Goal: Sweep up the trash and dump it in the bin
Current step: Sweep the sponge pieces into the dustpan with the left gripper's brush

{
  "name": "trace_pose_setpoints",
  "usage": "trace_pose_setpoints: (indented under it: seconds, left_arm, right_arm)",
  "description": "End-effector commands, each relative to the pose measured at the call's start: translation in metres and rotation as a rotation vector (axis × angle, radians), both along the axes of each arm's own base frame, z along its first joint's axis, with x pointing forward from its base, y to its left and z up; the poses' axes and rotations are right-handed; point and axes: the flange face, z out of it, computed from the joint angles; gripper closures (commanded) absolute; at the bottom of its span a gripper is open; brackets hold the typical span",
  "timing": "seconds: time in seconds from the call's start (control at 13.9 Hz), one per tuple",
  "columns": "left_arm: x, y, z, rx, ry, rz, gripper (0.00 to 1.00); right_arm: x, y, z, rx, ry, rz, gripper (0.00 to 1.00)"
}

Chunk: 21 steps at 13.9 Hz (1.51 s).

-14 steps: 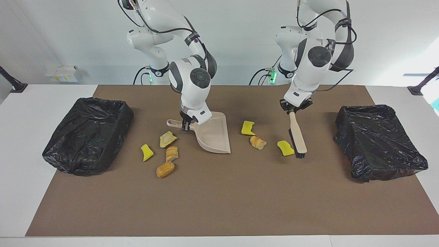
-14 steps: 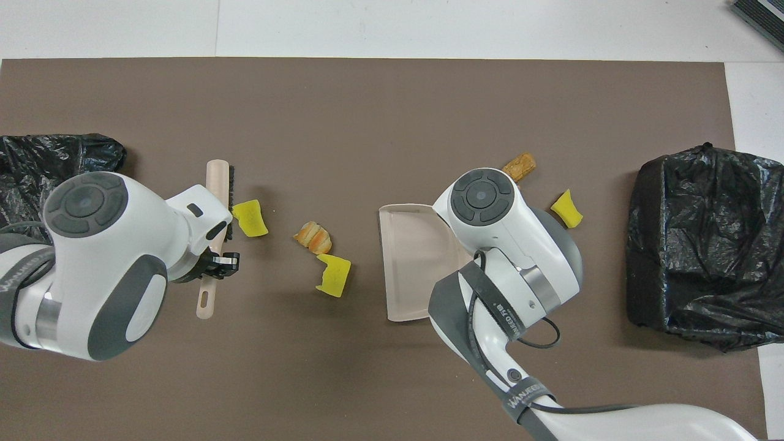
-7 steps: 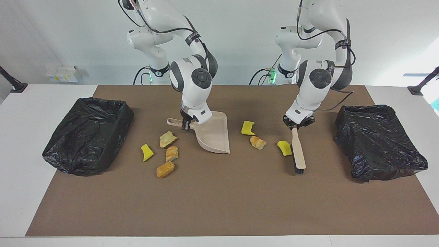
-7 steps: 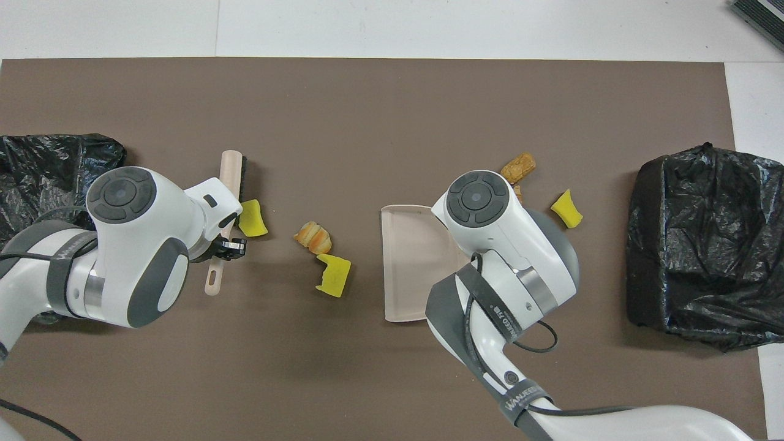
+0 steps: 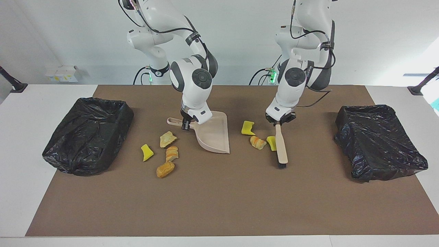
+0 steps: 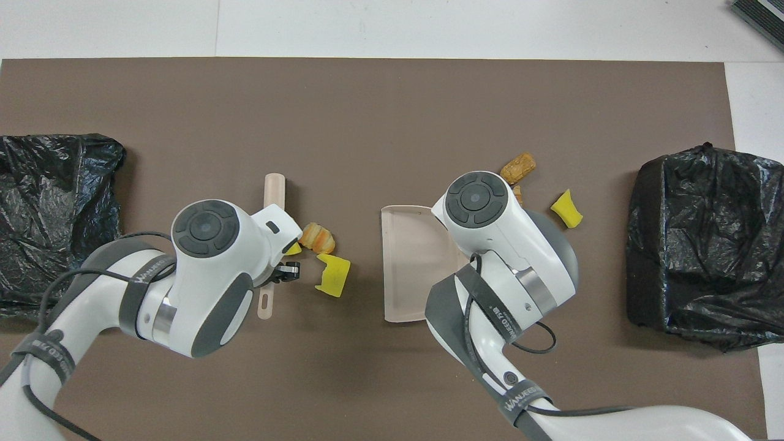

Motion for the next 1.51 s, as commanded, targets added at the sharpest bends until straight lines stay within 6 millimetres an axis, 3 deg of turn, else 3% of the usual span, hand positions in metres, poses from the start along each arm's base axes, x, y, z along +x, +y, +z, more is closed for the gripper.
trace_pose_setpoints:
  seconds: [0.0,0.43,0.72,0.87,0.94,1.23,1.37,1.44]
  left_arm:
    - [-0.03,-0.021,0.005,-0.036,0.022,0.033,1.0]
    - [-0.082,-0.103,0.017,-0.189,0.05,0.014,1.0]
    - [-0.099,-0.133,0.026,-0.252,0.048,-0.014,1.0]
    - [-0.096,-0.14,0.036,-0.29,0.04,0.034,1.0]
    - [-0.091,-0.134,0.041,-0.291,0.038,0.077,1.0]
    - [-0.059,-0.078,0.077,-0.283,0.067,0.2,1.0]
    - [-0.069,-0.046,0.092,-0.22,0.176,0.238,1.0]
    - [-0.079,-0.042,0.089,-0.197,0.202,0.26,1.0]
  right_arm:
    - [-0.005,0.001,0.0,-0.014,-0.015,-0.014,1.0]
    - [-0.006,0.002,-0.003,-0.01,-0.021,-0.025,1.0]
    - [-0.007,0.001,-0.004,-0.011,-0.021,-0.034,1.0]
    - [-0.007,0.002,-0.004,-0.009,-0.022,-0.035,1.0]
    - [-0.007,0.002,-0.004,-0.009,-0.022,-0.035,1.0]
    - [-0.007,0.001,-0.004,-0.01,-0.021,-0.035,1.0]
    - [-0.007,0.001,-0.004,-0.01,-0.021,-0.035,1.0]
    - [-0.007,0.002,-0.004,-0.009,-0.022,-0.035,1.0]
